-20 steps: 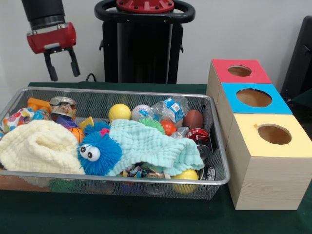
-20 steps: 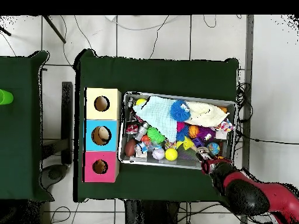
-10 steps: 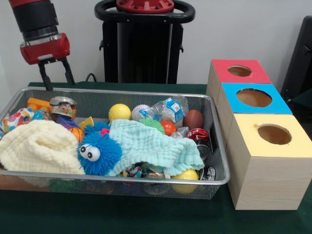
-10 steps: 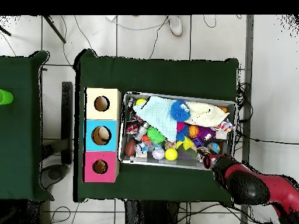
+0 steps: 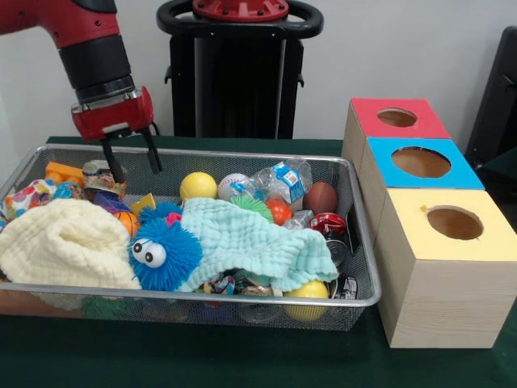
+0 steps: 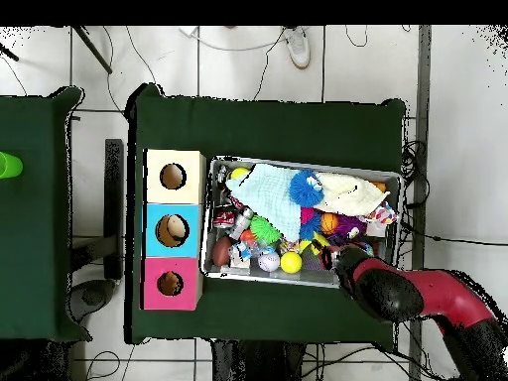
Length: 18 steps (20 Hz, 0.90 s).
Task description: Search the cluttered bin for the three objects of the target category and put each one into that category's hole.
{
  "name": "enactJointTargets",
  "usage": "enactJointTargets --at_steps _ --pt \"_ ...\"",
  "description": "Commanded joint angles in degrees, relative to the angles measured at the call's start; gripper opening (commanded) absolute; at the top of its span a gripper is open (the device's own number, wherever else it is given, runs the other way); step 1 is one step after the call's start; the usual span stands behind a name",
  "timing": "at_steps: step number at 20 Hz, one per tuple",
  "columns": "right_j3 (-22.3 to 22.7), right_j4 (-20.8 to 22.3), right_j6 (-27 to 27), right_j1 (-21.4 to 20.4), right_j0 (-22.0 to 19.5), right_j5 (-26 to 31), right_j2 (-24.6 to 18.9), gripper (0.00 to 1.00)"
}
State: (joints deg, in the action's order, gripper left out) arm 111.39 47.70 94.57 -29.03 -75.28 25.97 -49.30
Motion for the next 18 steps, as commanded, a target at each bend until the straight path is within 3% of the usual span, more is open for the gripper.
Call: enactJointTargets --at_steps 1,6,18 --pt "-7.6 3.2 -3.9 6.3 -1.2 -4.1 2.8 1.0" --pt "-7.4 1.6 -7.6 10.6 -5.1 -3.6 -0.3 1.0" --pt "-6.0 -0.3 -8.5 9.2 -8.0 0.0 -3.0 1.0"
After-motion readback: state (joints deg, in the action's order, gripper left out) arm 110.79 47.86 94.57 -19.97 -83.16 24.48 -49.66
